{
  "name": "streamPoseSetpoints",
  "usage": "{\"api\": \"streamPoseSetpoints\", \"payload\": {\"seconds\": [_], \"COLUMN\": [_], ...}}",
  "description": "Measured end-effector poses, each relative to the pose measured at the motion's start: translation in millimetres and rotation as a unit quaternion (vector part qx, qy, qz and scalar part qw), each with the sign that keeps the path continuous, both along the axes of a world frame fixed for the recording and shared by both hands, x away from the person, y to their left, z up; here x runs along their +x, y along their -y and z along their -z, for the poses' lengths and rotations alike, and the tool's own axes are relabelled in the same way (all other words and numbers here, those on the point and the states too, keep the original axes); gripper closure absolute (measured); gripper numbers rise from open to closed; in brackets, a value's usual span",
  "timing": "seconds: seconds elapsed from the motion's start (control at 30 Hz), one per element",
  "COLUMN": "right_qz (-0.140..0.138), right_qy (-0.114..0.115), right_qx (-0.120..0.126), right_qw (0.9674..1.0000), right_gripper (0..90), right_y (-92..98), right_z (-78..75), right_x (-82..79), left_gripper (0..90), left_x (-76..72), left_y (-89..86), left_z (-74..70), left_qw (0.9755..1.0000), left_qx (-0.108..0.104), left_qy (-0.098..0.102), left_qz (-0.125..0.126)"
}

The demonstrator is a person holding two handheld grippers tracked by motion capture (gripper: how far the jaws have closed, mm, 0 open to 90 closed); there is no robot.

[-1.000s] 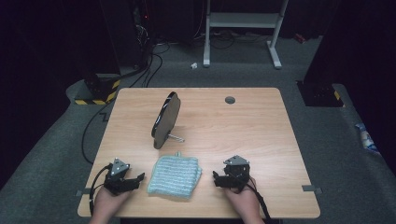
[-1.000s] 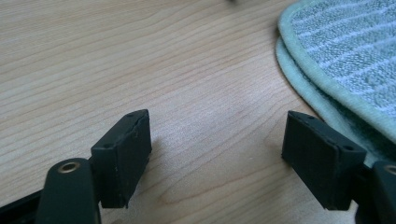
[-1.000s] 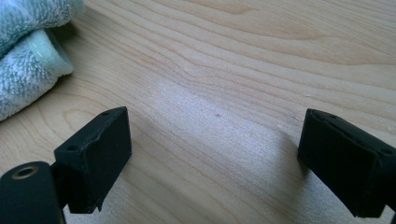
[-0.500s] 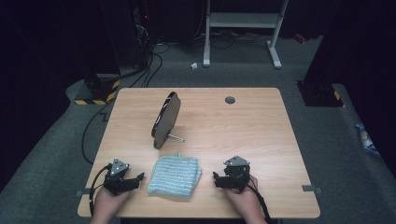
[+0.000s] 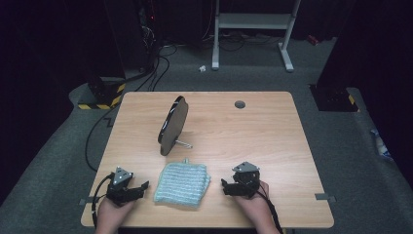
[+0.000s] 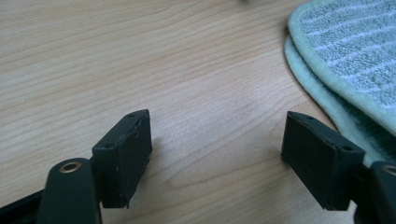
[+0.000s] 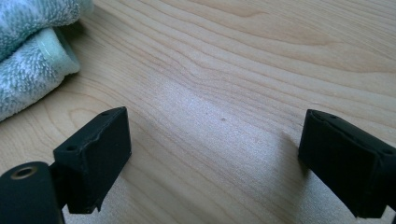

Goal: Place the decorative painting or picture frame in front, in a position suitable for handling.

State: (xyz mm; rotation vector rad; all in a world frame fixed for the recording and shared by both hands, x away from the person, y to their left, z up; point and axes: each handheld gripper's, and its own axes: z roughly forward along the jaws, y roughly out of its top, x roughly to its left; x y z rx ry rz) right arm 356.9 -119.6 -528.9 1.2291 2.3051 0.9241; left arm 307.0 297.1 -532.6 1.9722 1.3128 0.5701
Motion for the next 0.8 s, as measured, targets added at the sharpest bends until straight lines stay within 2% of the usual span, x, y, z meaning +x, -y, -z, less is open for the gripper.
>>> {"api": "streamPoseSetpoints", "payload": {"seconds": [0.27, 0.33, 0.37, 0.57, 0.67, 0.8], "right_qz": [0.006, 0.007, 0.004, -0.005, -0.025, -0.040], "right_qy": [-0.003, -0.001, 0.010, 0.027, 0.042, 0.045], "right_qx": [-0.005, -0.006, -0.010, 0.011, 0.031, 0.042], "right_qw": [1.0000, 1.0000, 0.9999, 0.9995, 0.9983, 0.9973], "right_gripper": [12.5, 13.0, 13.1, 14.6, 15.6, 15.6], "right_y": [1.7, 2.5, 4.1, 7.6, 7.5, 4.4], "right_z": [-1.8, -2.2, -3.4, -11.4, -18.0, -19.8], "right_x": [0.8, 0.0, -1.6, -10.3, -16.2, -17.0], "left_gripper": [22.5, 22.5, 22.5, 22.5, 22.6, 22.7], "left_x": [1.7, 1.7, 1.7, 2.9, 3.8, 3.8], "left_y": [1.0, 1.0, 1.1, 1.4, 1.6, 1.6], "left_z": [0.1, 0.2, 0.2, 0.0, 0.1, 0.0], "left_qw": [0.9999, 0.9999, 0.9999, 0.9999, 0.9999, 0.9999], "left_qx": [0.004, 0.004, 0.004, 0.005, 0.005, 0.005], "left_qy": [0.000, 0.000, 0.000, 0.000, 0.000, 0.000], "left_qz": [0.011, 0.012, 0.012, 0.015, 0.015, 0.015]}}
